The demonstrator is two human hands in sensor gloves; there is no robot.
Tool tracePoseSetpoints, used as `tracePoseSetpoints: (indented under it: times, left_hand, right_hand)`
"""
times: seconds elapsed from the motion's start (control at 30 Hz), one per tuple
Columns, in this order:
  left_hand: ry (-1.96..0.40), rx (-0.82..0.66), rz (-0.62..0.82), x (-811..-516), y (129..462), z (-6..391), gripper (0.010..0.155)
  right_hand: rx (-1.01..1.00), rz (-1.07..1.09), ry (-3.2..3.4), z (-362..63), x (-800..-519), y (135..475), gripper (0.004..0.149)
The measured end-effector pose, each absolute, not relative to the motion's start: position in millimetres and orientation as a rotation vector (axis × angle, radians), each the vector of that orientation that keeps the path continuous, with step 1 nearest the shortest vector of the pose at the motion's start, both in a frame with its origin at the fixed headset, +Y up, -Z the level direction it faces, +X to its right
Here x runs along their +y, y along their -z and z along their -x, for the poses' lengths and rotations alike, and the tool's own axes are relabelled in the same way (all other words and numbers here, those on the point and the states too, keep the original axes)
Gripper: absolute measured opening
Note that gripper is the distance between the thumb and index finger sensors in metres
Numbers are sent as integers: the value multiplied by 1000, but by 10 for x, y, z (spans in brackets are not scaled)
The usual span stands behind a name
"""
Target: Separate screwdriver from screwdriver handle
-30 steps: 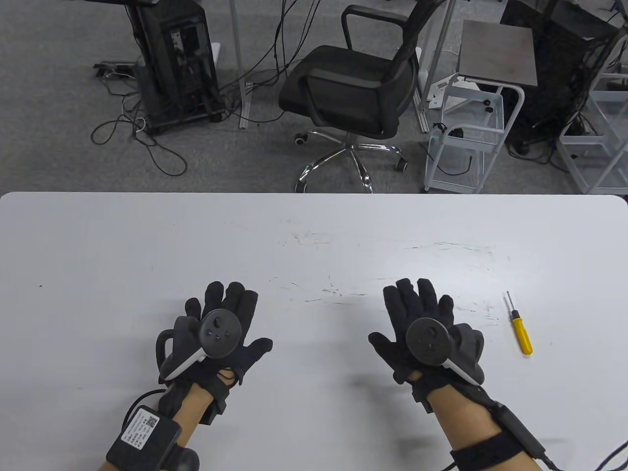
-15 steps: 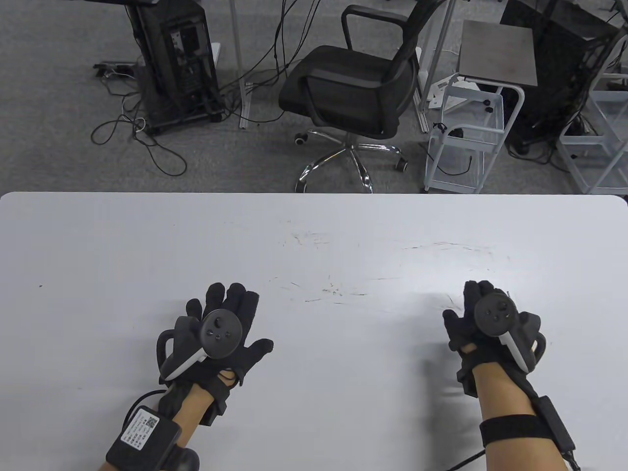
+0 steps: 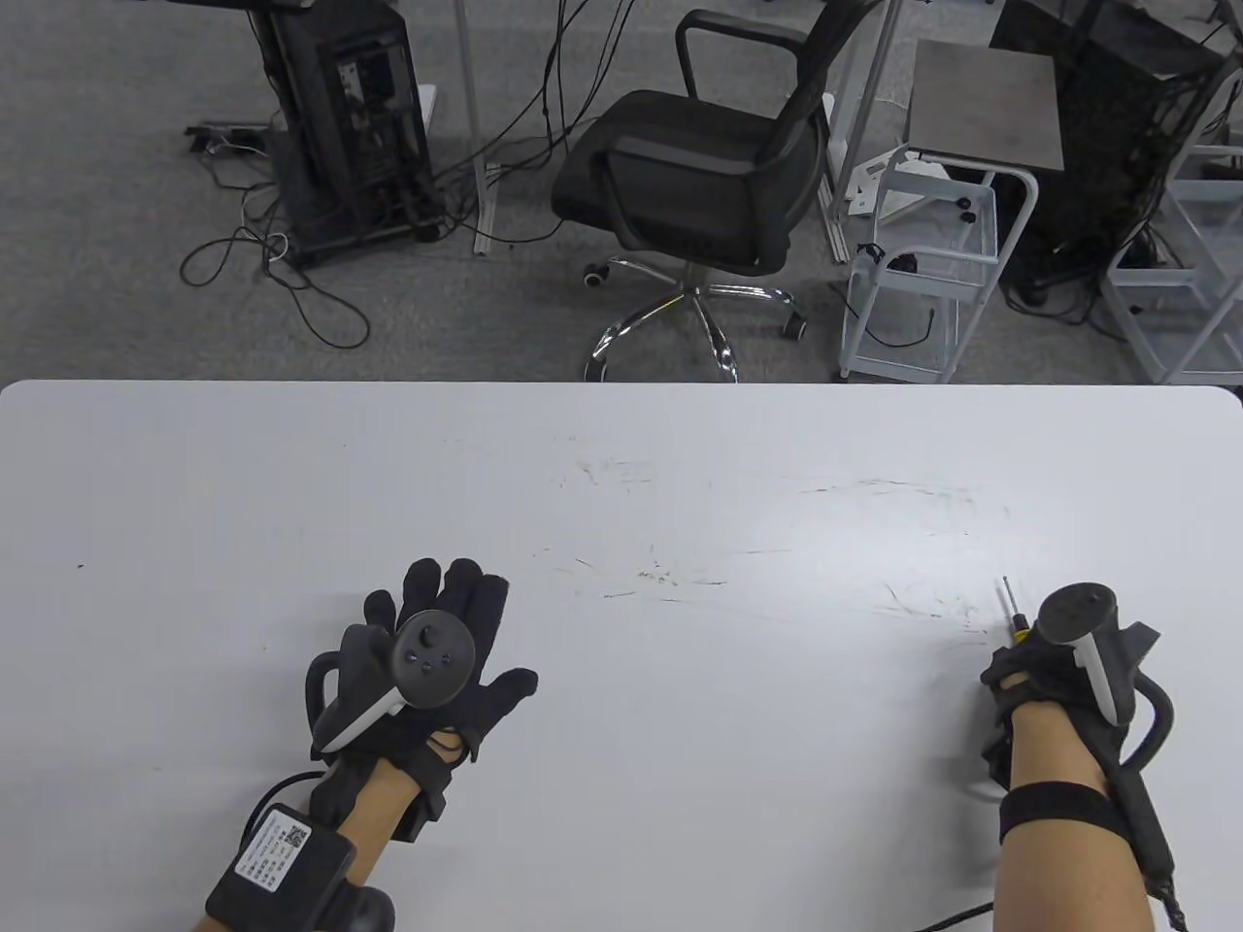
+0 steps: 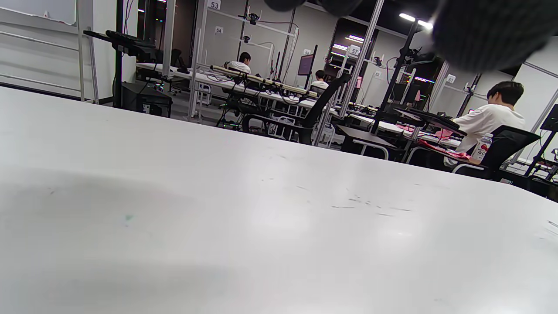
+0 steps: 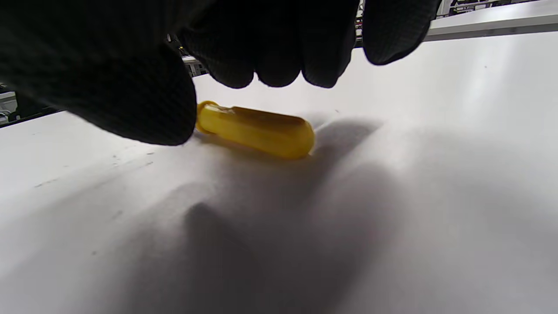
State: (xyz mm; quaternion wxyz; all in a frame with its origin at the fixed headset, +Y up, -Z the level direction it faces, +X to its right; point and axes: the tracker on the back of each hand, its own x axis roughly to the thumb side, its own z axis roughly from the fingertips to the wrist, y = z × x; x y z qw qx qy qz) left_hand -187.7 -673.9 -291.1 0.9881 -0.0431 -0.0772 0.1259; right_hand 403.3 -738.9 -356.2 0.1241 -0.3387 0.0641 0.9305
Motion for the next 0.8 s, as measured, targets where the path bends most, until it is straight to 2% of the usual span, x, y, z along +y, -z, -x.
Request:
tracePoseSetpoints:
  times: [0.2,0.3,0.53,0.7,0.8]
  left_hand:
    - [-248,-149,90,-6741,2910,1886,90]
    - [-245,-141,93,-6746,2918,1902,90]
    - [-228,-120,116,-6798,2963,1929,90]
    - [-231,-116,116,-6798,2965,1938,90]
    - [-236,-120,114,-6799,2964,1933,90]
  right_hand:
    - [176,1020,-2805,-4007,-7426,3685,64]
    - [240,1063,-2867,-3995,-7482,3763,61]
    - [202,1106,-2889,-3965,-7512,3879,50]
    - [181,1061,-2886,-3931,-7480,3864,51]
    - [139,969,-2896,-3823,-7354,3838,51]
